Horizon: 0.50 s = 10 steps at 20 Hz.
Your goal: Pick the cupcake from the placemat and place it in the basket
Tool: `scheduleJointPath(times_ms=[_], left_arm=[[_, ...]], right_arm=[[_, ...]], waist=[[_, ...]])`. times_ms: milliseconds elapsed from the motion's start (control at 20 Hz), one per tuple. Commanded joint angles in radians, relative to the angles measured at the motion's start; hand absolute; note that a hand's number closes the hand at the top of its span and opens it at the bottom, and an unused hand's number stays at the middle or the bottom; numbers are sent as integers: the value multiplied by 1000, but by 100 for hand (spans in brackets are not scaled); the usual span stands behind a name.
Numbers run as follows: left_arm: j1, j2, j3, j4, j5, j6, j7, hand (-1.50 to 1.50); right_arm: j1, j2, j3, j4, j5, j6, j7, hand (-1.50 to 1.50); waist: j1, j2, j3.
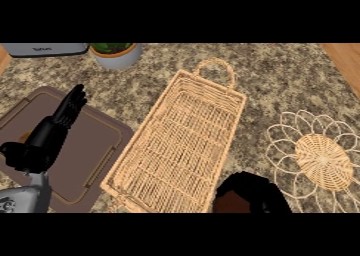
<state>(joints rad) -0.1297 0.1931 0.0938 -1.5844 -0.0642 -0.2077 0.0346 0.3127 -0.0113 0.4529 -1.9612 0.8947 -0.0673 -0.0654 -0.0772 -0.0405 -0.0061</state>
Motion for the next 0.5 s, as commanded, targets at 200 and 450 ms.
scheduleJointPath(times_ms=[200, 450], left_arm=[[2, 18, 12, -5, -3, -4, -9, 0], [-12, 5, -6, -21, -5, -3, -3, 0]], right_arm=[[58, 11, 294, -228, 167, -185, 364, 150], [3, 10, 399, -247, 305, -240, 582, 150]], waist=[[1, 10, -7], [28, 22, -6]])
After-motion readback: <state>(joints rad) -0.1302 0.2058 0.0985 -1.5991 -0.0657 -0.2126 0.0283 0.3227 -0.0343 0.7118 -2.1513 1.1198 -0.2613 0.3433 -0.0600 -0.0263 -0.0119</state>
